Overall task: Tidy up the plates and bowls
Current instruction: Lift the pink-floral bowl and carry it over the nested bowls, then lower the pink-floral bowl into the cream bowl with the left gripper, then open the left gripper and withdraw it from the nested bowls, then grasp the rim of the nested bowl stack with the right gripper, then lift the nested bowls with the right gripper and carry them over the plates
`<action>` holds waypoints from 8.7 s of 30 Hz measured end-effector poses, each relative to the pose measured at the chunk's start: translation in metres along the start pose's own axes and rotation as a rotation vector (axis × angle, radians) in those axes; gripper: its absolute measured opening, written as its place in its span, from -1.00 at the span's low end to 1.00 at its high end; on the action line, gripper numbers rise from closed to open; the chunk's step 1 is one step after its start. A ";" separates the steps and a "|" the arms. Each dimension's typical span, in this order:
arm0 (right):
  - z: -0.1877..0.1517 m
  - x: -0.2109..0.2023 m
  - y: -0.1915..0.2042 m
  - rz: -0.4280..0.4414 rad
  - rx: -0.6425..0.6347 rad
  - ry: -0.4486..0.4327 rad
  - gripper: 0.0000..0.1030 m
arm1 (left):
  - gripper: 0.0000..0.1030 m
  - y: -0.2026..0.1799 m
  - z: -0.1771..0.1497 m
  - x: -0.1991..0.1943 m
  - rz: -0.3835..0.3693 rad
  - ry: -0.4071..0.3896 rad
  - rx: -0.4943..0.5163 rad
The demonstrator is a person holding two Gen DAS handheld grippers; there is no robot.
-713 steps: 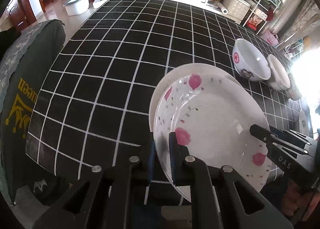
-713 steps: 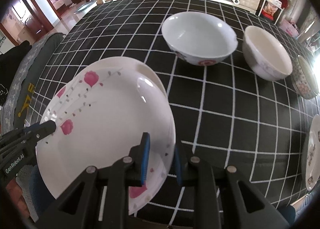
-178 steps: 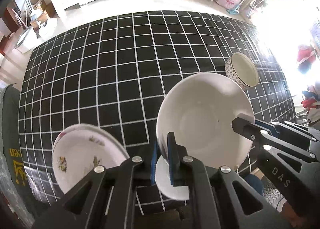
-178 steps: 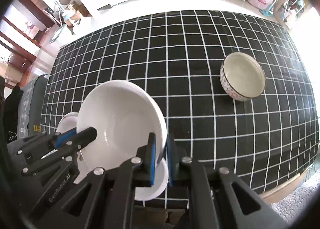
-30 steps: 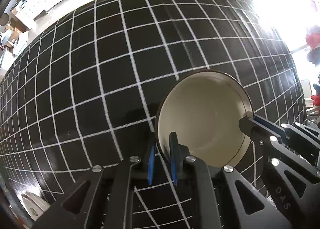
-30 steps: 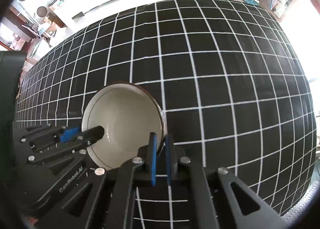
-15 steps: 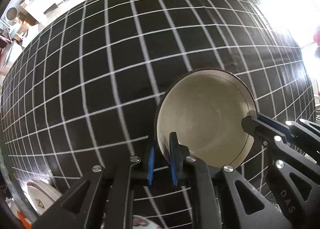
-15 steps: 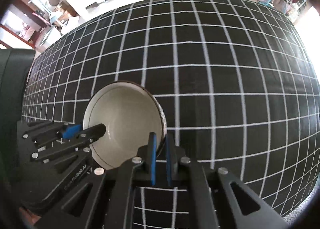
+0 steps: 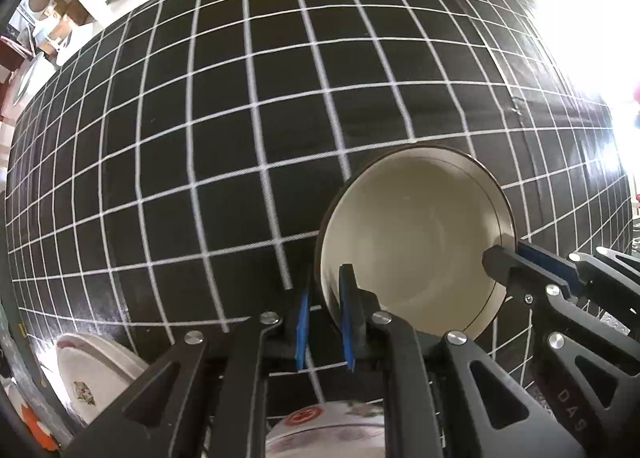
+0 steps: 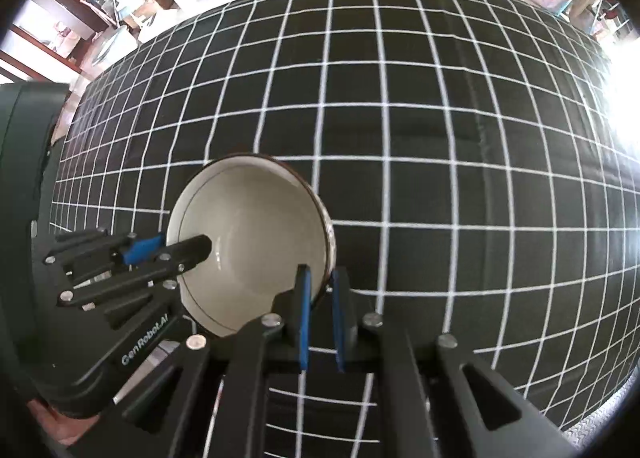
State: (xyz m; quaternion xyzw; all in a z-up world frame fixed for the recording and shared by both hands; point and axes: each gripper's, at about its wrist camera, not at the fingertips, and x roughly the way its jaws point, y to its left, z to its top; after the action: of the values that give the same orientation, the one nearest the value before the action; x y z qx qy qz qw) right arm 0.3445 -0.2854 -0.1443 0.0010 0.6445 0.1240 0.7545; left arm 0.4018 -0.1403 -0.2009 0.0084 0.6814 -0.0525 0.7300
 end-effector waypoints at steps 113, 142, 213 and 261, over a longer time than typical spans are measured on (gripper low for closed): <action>-0.126 -0.076 0.106 -0.113 -0.033 -0.207 0.13 | -0.22 0.086 -0.216 -0.098 -0.106 -0.266 0.017; -0.140 -0.042 0.057 0.070 0.301 -0.232 0.50 | 0.05 0.105 -0.229 -0.074 -0.329 -0.301 0.039; -0.130 0.016 0.046 0.288 0.502 -0.049 0.36 | 0.25 0.056 -0.157 0.018 -0.291 -0.123 0.092; -0.050 0.054 0.241 0.270 0.213 0.050 0.34 | 0.24 0.229 -0.176 -0.039 -0.211 -0.234 -0.156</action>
State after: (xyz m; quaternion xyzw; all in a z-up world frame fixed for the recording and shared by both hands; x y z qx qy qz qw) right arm 0.2589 -0.0499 -0.1666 0.1642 0.6667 0.1551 0.7103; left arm 0.2440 0.1050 -0.1881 -0.1258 0.5908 -0.0764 0.7932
